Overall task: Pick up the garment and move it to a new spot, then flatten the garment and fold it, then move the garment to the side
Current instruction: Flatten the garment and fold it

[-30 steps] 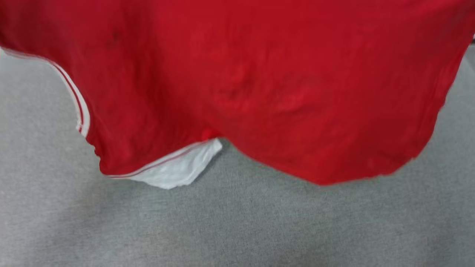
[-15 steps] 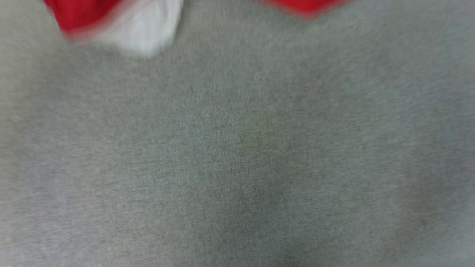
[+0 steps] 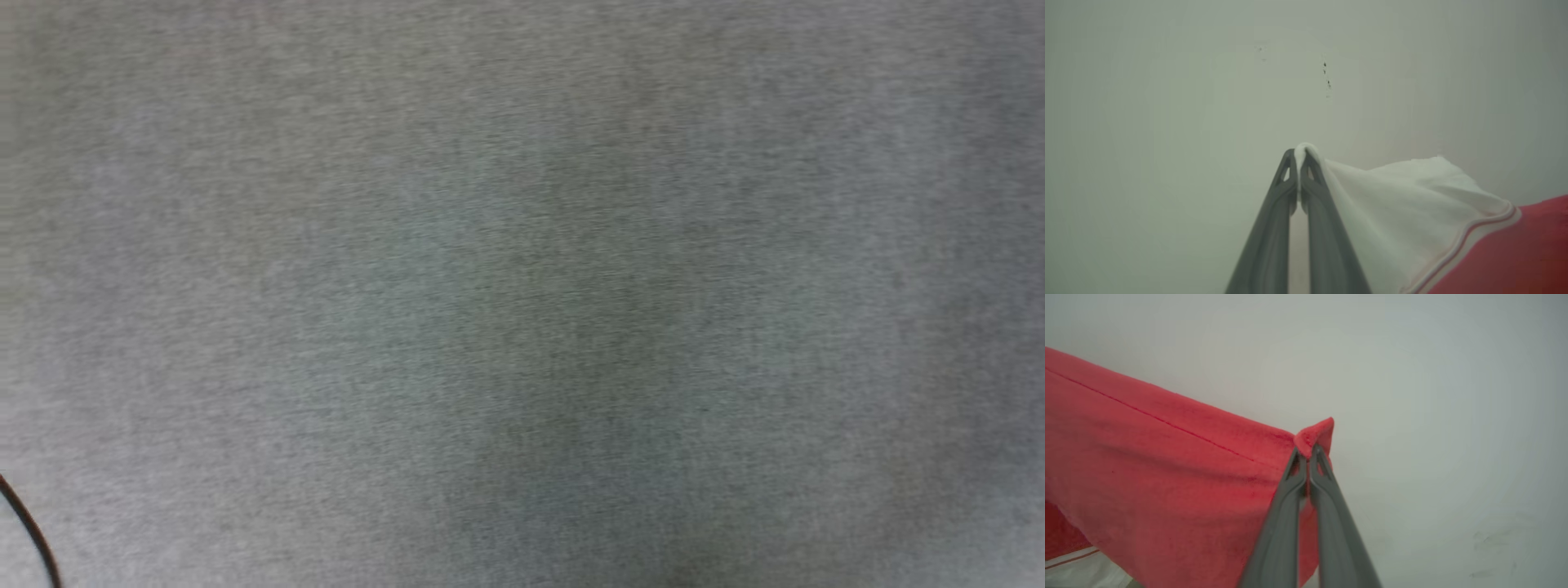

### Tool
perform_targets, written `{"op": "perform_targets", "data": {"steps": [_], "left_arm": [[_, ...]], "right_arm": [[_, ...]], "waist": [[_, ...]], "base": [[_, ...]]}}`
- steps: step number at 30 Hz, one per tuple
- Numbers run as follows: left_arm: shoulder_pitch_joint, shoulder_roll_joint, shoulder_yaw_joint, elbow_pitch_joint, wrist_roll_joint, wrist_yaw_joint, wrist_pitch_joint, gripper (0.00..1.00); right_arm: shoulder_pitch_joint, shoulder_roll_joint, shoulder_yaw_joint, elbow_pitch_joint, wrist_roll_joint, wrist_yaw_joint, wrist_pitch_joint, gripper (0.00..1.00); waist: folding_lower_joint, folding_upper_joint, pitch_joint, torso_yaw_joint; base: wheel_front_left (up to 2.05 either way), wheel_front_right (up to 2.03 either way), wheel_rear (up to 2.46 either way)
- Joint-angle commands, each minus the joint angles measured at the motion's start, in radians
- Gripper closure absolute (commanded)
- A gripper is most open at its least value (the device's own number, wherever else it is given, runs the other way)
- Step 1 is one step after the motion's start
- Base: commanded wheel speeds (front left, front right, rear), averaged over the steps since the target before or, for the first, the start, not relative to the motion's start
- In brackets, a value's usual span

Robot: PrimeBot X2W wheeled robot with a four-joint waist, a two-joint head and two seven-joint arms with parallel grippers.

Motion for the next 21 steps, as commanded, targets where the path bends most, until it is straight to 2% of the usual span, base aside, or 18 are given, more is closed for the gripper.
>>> {"op": "perform_targets", "data": {"steps": [1,5,11,15,21], "left_arm": [[0.083,-0.02,-0.017,0.031,-0.013,-0.012,-0.031,1.0],[0.2,-0.044,-0.033,0.049,-0.033,-0.019,-0.06,1.0],[0.529,-0.095,-0.053,0.02,-0.055,-0.012,-0.081,1.0],[0.761,-0.103,-0.03,-0.049,-0.084,-0.007,-0.083,1.0],[1.056,-0.08,-0.065,-0.098,-0.102,-0.013,-0.083,1.0]], "right_arm": [[0.043,0.006,0.009,0.05,-0.016,-0.001,-0.046,1.0],[0.099,0.016,0.025,0.122,-0.027,-0.001,-0.111,1.0],[0.264,0.032,0.093,0.254,-0.049,-0.001,-0.216,1.0],[0.377,0.032,0.15,0.319,-0.03,-0.001,-0.266,1.0],[0.56,0.019,0.219,0.382,0.082,-0.001,-0.311,1.0]], "waist": [[-0.0003,0.0,-0.005,0.021],[-0.0003,0.0,-0.026,0.039],[-0.0003,0.0,-0.111,0.062],[-0.0003,0.0,-0.183,0.067],[-0.0003,0.0,-0.308,0.077]], "base": [[0.0,0.0,0.0],[0.0,0.0,0.0],[0.0,0.0,0.0],[0.0,0.0,0.0],[0.0,0.0,0.0]]}}
